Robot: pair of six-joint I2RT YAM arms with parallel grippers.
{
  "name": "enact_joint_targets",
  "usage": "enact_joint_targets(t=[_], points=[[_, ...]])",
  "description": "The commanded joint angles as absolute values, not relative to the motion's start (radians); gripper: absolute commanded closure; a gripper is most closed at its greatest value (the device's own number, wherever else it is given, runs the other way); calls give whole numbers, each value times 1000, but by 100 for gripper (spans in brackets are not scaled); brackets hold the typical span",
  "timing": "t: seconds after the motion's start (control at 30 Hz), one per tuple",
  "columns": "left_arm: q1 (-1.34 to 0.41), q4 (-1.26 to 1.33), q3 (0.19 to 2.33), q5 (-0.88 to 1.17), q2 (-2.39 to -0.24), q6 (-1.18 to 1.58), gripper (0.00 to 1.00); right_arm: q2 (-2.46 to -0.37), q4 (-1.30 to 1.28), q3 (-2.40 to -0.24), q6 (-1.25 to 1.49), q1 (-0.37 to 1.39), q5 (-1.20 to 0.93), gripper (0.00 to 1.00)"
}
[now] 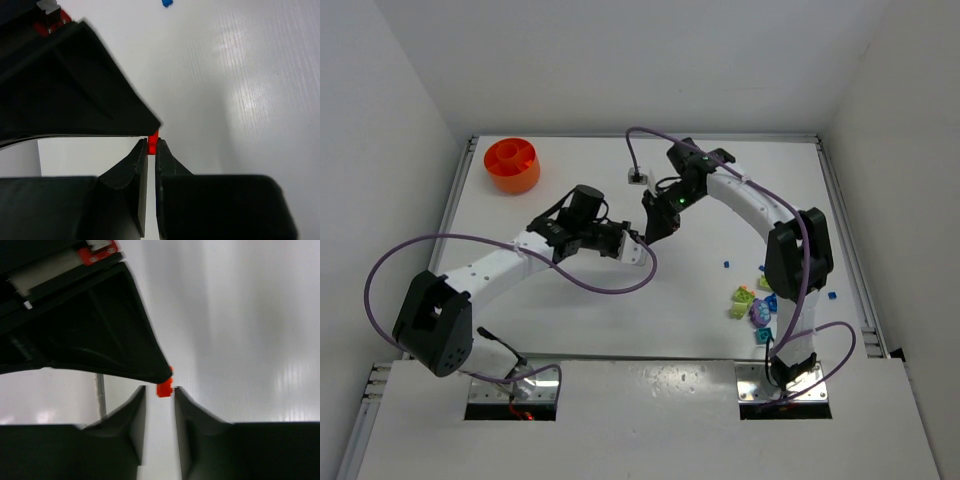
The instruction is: Sort the legos into containers by color
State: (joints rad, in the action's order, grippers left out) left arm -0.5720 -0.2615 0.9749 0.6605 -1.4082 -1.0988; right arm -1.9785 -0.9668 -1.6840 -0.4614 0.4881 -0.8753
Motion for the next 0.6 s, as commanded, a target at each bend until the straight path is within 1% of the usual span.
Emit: enact_joint_targets(t=[0.0, 0.03, 0.1, 0.13, 0.33, 0.47, 0.5, 0.57], points=[[-581, -196, 965, 620, -1384, -1081, 100, -1956, -968, -1736, -462, 518, -944, 65], [-581, -196, 965, 608, -1384, -1071, 100, -1944, -957, -1726, -445, 518, -931, 58], [-581, -196, 956, 598, -1375, -1043, 100, -1930, -945, -1714, -431, 518, -896, 46], [-566, -196, 956, 598, -1374, -1026, 100, -1921, -936, -1698, -422, 505, -887, 44], [-442, -216, 1011, 577, -1365, -830, 100, -1833, -838, -1605, -348, 442, -718, 42], [-294, -299, 1141, 549, -1443, -697, 100, -1810, -780, -1533, -319, 384, -582, 42], [-267, -314, 1172, 519, -1465, -677, 100, -1810, -769, -1502, -319, 358, -521, 42], [-194, -325, 1230, 477, -1511, -634, 100, -1810, -749, -1493, -319, 325, -480, 42]])
